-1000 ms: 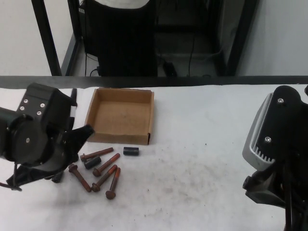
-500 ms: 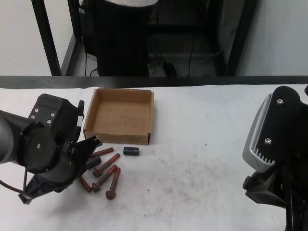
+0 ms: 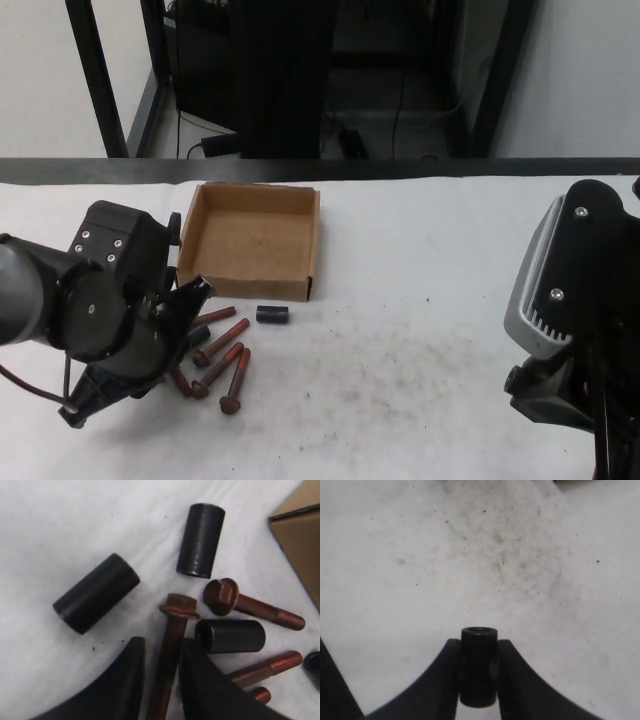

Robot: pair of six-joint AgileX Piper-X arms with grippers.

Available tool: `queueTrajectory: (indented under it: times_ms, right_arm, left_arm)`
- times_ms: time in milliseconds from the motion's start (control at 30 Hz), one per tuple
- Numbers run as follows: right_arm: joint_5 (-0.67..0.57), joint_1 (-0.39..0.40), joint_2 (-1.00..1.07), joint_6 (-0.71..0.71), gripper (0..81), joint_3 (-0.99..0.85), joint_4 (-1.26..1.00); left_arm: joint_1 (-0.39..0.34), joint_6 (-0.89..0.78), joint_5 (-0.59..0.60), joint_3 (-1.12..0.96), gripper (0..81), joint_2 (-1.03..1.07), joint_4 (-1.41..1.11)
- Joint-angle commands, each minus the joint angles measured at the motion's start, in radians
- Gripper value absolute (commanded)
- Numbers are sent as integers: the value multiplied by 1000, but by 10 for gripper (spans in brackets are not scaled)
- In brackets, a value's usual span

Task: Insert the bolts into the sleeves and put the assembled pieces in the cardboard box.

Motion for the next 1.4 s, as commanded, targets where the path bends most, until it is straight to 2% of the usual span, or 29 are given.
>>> queueTrajectory:
  times_ms: [0, 100, 200, 333, 567, 633, 733, 767, 933, 1067, 1367]
  right_arm:
    - [-9, 1, -10, -9, 3, 1, -5]
    - [-9, 1, -10, -9, 3, 1, -5]
    - [-9, 1, -10, -9, 3, 1, -5]
    - [-9, 1, -13, -9, 3, 1, -5]
    - [-7, 1, -12, -9, 3, 1, -5]
    - [-4, 1, -12, -9, 3, 1, -3]
    - [14, 1, -12, -9, 3, 1, 4]
    - [25, 1, -12, -9, 3, 1, 10]
    - [52, 1, -17, -9, 3, -2, 55]
    - [52, 1, -45, -9, 3, -2, 50]
    - [52, 1, -83, 11, 3, -2, 46]
  left_arm:
    - [-3, -7, -48, -3, 237, 4, 1]
    - [-2, 26, -44, -5, 237, 12, -2]
    - [-2, 89, 22, -5, 237, 45, -3]
    - [-2, 88, 71, -5, 237, 81, -3]
    - [-2, 91, 82, -5, 232, 83, -3]
    - [-2, 91, 104, -5, 176, 83, 9]
    - [-2, 91, 149, -5, 29, 86, 31]
    - [-2, 100, 159, -5, 6, 86, 36]
    - [-2, 151, 164, -5, 8, 86, 52]
    - [-2, 157, 235, -5, 8, 79, 90]
    - [-9, 525, 217, -5, 8, -136, 95]
